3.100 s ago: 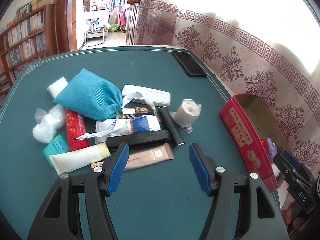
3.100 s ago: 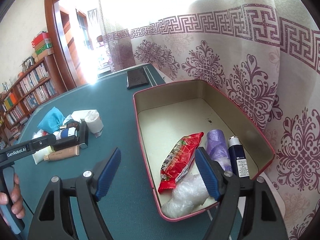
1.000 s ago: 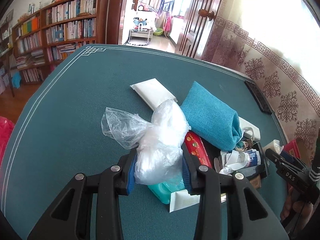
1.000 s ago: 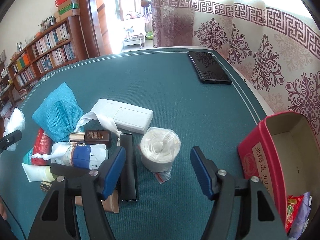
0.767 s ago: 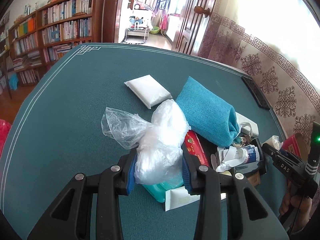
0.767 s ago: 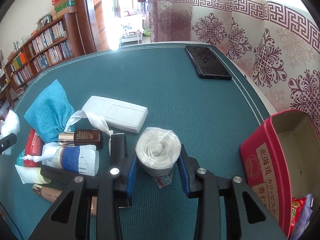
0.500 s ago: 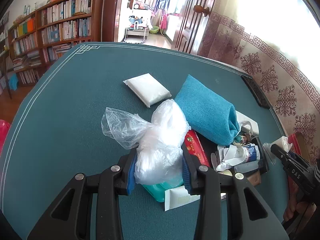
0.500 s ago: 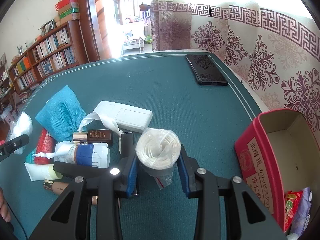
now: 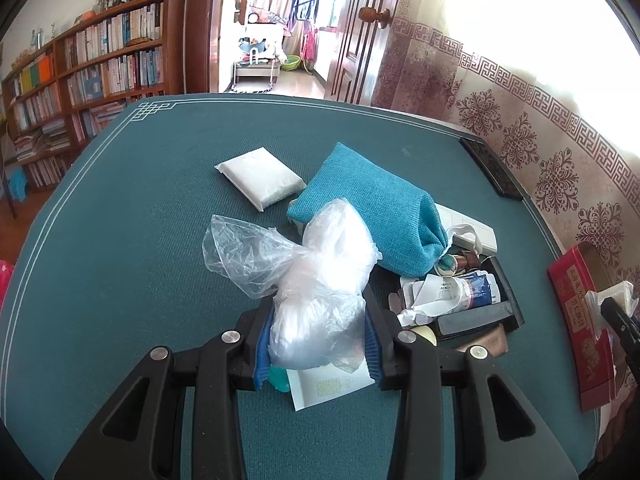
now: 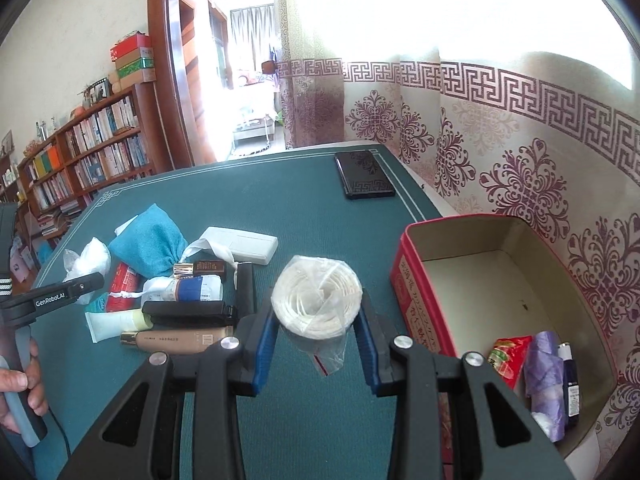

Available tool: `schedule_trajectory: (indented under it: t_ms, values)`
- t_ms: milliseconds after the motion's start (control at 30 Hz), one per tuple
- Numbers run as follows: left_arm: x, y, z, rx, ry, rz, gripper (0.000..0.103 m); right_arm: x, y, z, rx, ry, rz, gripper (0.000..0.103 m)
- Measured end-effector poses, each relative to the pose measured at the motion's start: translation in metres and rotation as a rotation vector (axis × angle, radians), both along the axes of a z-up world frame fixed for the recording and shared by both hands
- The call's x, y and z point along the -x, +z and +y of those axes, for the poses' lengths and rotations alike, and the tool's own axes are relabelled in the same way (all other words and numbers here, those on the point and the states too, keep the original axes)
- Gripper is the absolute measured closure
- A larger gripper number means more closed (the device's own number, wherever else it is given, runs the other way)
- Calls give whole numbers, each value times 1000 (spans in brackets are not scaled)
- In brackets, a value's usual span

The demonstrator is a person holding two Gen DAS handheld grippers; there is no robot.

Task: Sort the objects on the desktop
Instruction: 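Carry both items to the tin box and open the right tool to drop the tape roll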

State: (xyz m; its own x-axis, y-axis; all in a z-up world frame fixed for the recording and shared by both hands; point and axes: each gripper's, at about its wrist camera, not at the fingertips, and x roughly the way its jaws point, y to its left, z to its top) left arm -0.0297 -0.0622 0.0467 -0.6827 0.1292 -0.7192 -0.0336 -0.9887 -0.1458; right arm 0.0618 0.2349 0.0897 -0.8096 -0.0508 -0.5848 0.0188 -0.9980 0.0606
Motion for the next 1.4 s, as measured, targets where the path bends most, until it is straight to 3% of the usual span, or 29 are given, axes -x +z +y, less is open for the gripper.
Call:
schedule_trajectory:
  t_ms: [367,567,867,1000,1100,1400]
  values:
    - [-9,12,22,-19,-60,17,63,-49,3,90,10,-265,29,63]
    - [-17,21,42,-27,-107,26,63,-61,-9,125,18,-351,-13,63]
    - [-29,35,90,-42,-223,27,63,-57,-18,133,33,-329,-37,63]
    - [-35,42,124,-38,-292,31,63,-49,-20,135,37,-290,-53,61]
    - [-37,46,153,-33,-348,34,63,-50,-20,138,53,-289,-37,52]
    - [-43,57,233,-40,-490,34,63,-57,-25,158,104,-299,-12,52]
